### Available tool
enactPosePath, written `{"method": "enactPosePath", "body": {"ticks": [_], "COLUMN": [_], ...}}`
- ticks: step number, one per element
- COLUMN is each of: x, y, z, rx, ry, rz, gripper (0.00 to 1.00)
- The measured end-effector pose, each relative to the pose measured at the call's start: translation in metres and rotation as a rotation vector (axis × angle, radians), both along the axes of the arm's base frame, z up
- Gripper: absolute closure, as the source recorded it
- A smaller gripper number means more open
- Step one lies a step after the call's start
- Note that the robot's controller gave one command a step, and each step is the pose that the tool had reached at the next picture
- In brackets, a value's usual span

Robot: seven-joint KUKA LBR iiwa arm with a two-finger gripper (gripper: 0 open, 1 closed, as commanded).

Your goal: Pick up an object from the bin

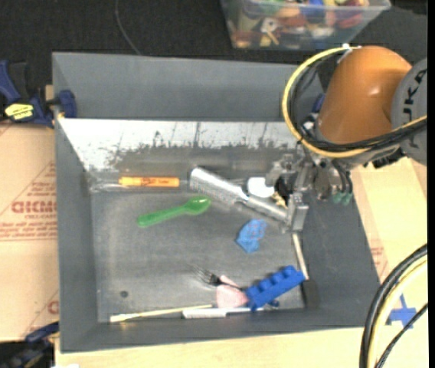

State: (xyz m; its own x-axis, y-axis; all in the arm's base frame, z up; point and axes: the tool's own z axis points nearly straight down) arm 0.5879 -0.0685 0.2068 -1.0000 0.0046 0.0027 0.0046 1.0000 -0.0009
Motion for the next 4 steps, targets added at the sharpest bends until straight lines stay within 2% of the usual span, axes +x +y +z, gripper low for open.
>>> {"method": "enactPosePath", "body": {"ticks": [1,2,3,4], "x": [0.002,0.02,0.001,-0.006], "y": [0.0,0.005,0.012,0.029], "z": [0.004,-0.117,-0.059,-0.107], "rx": [-0.001,-0.004,-0.005,-0.002], "ry": [-0.007,-0.011,-0.018,-0.01], "rz": [0.002,0.678,0.62,0.949], "gripper": [0.0,0.0,0.0,0.0]}}
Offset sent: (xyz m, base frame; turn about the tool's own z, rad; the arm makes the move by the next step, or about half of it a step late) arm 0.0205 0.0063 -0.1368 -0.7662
